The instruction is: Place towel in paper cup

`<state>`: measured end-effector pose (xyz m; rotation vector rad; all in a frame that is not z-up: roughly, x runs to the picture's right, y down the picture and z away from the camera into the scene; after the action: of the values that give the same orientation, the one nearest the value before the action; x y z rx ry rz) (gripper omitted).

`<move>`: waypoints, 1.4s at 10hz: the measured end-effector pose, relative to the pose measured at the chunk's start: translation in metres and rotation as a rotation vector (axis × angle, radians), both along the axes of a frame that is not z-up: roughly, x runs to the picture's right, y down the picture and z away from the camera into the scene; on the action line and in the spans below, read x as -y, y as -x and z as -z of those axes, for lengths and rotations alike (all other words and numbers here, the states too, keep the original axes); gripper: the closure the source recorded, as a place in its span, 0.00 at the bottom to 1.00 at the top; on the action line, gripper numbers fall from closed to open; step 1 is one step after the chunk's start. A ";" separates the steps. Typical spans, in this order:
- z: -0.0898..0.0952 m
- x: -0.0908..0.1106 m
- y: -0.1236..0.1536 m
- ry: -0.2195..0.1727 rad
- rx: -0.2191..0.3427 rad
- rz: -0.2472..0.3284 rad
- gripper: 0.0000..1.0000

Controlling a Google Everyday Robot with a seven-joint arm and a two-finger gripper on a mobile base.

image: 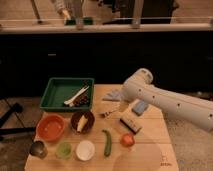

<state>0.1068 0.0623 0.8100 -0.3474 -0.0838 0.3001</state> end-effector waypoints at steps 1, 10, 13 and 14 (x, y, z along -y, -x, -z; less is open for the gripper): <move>-0.002 0.000 0.002 -0.004 0.010 -0.003 0.20; -0.081 -0.009 0.012 0.013 0.271 -0.121 0.20; -0.097 -0.005 0.015 -0.001 0.297 -0.093 0.20; -0.103 -0.005 0.015 -0.001 0.299 -0.086 0.20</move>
<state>0.0917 0.0669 0.9125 -0.3860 -0.3932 0.3319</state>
